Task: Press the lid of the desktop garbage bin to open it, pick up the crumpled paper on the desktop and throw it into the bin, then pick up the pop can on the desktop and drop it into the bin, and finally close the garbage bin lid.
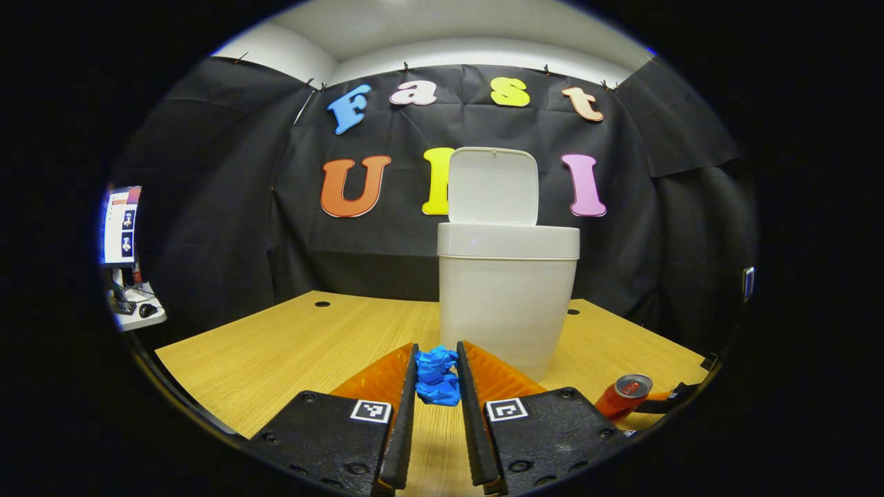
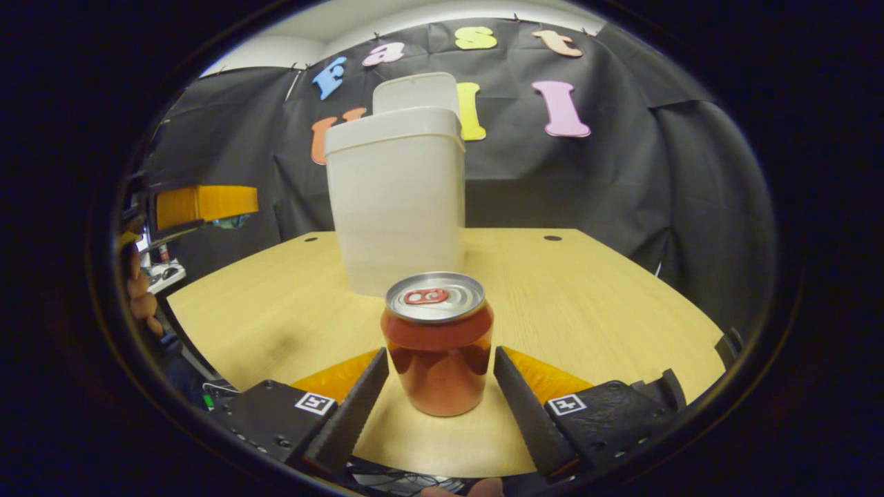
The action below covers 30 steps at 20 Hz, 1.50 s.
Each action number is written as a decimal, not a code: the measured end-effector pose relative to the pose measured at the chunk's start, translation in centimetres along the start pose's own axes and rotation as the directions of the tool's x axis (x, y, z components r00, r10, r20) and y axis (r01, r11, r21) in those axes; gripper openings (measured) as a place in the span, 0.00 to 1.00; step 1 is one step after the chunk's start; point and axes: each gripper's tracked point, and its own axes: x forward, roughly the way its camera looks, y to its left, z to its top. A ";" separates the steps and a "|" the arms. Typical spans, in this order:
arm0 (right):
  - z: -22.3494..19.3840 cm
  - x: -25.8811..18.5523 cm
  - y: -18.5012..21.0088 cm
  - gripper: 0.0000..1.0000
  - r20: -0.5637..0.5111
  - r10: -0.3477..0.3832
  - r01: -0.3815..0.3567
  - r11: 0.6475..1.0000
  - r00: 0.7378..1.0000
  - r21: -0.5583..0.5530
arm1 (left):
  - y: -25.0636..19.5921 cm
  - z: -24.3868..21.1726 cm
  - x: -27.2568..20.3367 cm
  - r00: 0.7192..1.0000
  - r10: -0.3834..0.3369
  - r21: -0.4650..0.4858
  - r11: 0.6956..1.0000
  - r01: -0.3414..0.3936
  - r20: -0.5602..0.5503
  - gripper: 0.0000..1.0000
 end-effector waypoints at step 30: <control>0.5 1.2 0.4 0.79 -0.076 0.016 -0.016 1.000 0.997 -0.002 | -0.3 9.7 3.8 0.990 -0.065 -0.006 0.998 0.066 0.123 0.35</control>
